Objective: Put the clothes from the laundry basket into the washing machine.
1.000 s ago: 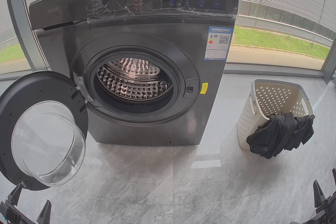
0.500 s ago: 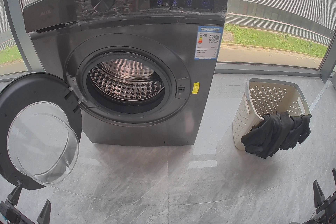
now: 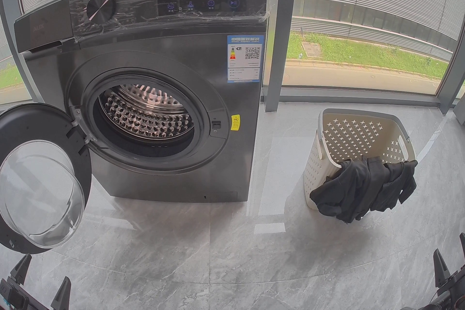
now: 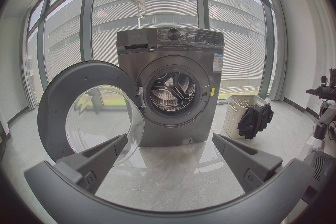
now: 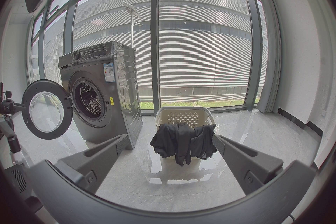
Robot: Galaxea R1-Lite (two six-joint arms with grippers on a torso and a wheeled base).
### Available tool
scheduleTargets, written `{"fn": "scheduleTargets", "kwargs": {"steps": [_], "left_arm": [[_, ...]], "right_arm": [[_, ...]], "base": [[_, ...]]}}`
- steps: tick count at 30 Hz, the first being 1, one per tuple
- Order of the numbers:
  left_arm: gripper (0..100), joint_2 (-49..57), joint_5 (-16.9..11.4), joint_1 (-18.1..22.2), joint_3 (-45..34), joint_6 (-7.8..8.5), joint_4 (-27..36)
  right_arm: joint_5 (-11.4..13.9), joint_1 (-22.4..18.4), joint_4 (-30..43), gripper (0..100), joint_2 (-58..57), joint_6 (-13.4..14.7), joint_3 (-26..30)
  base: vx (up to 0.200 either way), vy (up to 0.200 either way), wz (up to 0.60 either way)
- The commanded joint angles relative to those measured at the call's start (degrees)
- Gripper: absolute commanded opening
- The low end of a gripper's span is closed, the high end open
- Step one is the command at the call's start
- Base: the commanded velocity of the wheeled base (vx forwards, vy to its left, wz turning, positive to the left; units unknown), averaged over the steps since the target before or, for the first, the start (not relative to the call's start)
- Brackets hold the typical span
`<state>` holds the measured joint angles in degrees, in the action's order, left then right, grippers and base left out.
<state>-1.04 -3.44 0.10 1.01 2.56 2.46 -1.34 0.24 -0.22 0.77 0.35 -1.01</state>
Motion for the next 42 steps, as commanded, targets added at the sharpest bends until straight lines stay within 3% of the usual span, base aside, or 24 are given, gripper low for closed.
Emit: {"fn": "scheduleTargets", "kwargs": {"steps": [1,42], "left_arm": [[100,1.04,0.01,-0.01,-1.01,0.08,0.0],[100,1.04,0.01,-0.01,-1.01,0.16,0.0]], "right_arm": [[0.02,0.02,-0.04,100,-0.77,0.0,1.01],[0.02,0.02,-0.04,100,-0.77,0.0,1.01]], "base": [[0.0,0.0,0.0],[0.0,-0.195,0.0]]}}
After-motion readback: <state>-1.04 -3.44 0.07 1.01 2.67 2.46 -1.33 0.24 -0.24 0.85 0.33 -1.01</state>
